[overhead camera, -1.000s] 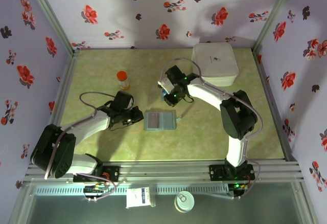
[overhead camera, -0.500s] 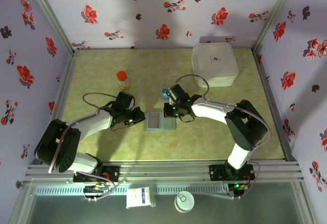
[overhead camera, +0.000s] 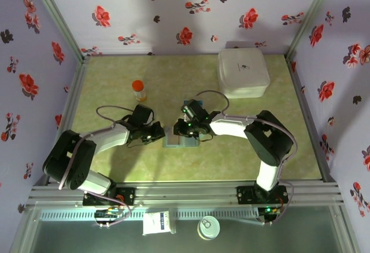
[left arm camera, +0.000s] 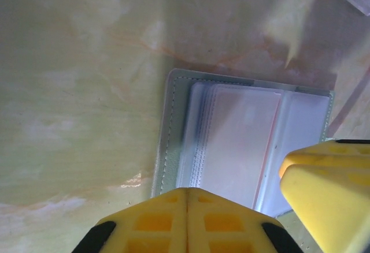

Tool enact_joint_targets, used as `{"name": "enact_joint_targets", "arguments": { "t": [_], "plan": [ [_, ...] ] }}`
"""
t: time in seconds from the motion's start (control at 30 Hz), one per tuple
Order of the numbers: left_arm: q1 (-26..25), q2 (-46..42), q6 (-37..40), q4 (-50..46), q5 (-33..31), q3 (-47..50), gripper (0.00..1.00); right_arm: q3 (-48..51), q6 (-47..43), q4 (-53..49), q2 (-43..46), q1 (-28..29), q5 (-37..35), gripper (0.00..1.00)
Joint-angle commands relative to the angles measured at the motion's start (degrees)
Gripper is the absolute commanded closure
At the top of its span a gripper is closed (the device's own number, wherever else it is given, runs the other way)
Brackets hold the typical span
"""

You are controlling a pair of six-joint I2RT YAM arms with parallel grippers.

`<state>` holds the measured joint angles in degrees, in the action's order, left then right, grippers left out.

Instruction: Take the credit cards out of the card holder

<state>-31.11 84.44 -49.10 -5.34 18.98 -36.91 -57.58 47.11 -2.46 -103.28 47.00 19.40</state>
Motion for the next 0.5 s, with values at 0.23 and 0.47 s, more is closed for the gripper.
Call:
{"name": "enact_joint_targets", "arguments": {
  "t": [0.23,0.47],
  "plan": [
    [0.31,2.84,0.63,0.07,0.31,1.19,0.95,-2.58,2.11,-0.28,-2.57,1.18,0.90,0.78],
    [0.27,3.11,0.19,0.51,0.09,1.89,0.95,-3.34,1.89,-3.05,-3.74,1.28,-0.74,0.78]
  ]
}}
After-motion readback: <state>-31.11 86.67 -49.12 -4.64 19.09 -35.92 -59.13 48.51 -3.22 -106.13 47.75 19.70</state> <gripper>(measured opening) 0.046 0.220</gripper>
